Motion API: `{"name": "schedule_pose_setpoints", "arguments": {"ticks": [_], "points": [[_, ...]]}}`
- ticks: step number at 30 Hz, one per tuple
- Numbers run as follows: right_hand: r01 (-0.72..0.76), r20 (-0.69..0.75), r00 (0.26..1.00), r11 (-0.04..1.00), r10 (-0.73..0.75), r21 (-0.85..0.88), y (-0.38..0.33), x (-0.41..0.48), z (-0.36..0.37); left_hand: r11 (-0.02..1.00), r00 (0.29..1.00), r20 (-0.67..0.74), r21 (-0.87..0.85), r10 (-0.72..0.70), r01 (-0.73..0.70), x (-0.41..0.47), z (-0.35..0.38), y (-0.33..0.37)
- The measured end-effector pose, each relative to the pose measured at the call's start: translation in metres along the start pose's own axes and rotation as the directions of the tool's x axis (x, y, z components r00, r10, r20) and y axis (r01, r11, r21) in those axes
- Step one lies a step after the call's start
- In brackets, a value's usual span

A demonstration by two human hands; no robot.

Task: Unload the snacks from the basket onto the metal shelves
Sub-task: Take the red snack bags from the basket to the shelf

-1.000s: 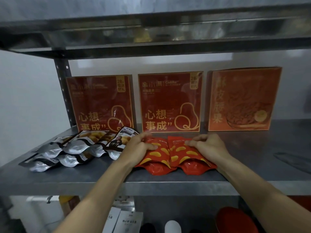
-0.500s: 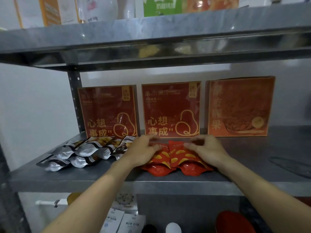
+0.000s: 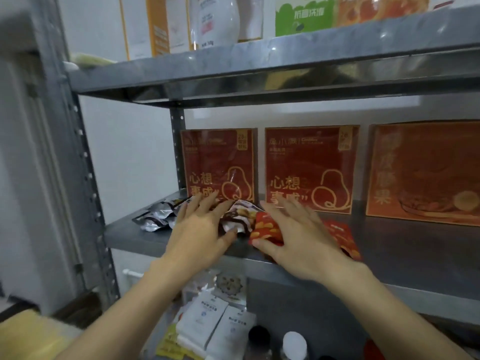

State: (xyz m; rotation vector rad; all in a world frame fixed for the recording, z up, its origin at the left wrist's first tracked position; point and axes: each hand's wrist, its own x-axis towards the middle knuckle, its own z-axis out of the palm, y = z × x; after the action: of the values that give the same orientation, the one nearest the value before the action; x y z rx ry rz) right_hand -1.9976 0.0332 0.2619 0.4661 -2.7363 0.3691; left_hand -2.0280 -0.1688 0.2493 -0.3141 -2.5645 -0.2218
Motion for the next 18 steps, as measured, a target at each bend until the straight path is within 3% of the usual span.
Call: {"name": "schedule_pose_setpoints", "arguments": {"ticks": [9, 18], "points": [[0.266, -0.063, 0.963, 0.962, -0.263, 0.064, -0.146, -0.012, 0.064, 0.96, 0.96, -0.14, 0.111, -0.241, 0.257, -0.128, -0.057, -0.105], [0.463, 0.0, 0.867, 0.806, -0.499, 0.369, -0.38, -0.047, 0.15, 0.797, 0.803, -0.238, 0.145, -0.547, 0.586, -0.324, -0.134, -0.27]]}}
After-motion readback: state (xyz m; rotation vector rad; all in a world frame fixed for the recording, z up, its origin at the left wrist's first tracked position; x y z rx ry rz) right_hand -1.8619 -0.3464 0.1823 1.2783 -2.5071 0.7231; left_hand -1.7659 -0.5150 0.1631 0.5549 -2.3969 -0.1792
